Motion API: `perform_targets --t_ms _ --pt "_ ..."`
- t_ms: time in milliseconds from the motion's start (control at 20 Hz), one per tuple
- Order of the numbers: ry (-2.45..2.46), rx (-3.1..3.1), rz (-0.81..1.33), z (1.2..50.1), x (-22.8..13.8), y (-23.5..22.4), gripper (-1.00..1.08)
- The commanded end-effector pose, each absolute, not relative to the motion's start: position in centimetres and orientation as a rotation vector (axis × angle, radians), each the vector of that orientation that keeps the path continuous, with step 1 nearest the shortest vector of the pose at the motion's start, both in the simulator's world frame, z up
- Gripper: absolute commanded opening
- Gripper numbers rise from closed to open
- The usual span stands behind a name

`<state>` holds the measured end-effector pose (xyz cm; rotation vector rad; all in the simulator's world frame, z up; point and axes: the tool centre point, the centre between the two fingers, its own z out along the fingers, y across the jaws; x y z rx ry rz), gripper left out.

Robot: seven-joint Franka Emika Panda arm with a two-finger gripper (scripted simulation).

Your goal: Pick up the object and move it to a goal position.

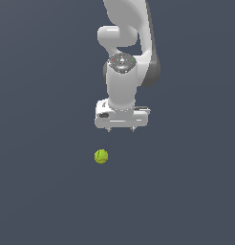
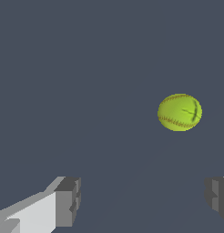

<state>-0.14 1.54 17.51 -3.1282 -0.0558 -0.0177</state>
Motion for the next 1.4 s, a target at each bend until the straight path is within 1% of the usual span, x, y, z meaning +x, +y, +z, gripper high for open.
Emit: perform_targets --t_ms 0,150,400,600,1000,1350 --pt "-0.056 -3.128 -0.018 17.5 -0.1 1.5 1.0" --pt "-0.065 -3.124 -0.016 17.6 -0.2 2.1 1.0" --pt "-0.102 -3.106 -0.008 18.3 -0.6 4.7 1.0" --pt "-0.105 -3.104 -0.007 18.4 -0.7 5.0 1.0" --pt "-0.099 -3.108 -0.007 17.1 0.6 3.1 1.0" --pt "-0.091 -3.119 -0.006 14.1 3.1 -1.1 1.0"
